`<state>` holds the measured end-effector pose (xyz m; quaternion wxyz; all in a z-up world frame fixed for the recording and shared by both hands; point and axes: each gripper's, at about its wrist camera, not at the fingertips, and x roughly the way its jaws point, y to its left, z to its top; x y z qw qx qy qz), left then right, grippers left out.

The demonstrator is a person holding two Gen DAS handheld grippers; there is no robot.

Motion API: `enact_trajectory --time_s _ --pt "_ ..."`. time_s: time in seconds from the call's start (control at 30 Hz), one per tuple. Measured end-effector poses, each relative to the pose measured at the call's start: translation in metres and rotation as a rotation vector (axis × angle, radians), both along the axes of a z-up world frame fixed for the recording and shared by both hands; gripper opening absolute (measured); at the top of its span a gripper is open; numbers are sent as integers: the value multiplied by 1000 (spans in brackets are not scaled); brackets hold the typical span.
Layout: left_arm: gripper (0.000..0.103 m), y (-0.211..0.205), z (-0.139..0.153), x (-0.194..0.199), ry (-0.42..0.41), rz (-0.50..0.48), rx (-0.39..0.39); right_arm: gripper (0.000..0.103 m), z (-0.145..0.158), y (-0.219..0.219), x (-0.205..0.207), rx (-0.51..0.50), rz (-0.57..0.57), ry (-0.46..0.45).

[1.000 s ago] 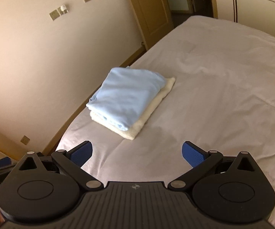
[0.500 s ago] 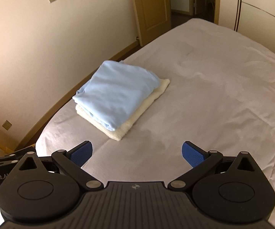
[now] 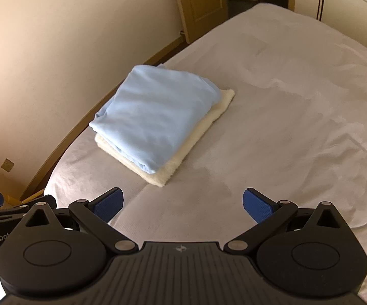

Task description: Fold clothes

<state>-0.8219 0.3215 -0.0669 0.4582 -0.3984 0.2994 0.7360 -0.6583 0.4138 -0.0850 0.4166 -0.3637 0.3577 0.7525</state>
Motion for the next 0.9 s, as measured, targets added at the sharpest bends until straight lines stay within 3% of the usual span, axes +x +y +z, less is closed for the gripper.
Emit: enact_trajectory --time_s 0.5,0.9 --pt "102 62 -17 -30 -48 -89 -42 103 -10 34 -34 -56 -43 -66" --pt "102 82 -32 -57 -82 -136 -92 103 -17 38 -62 -75 -107 -108"
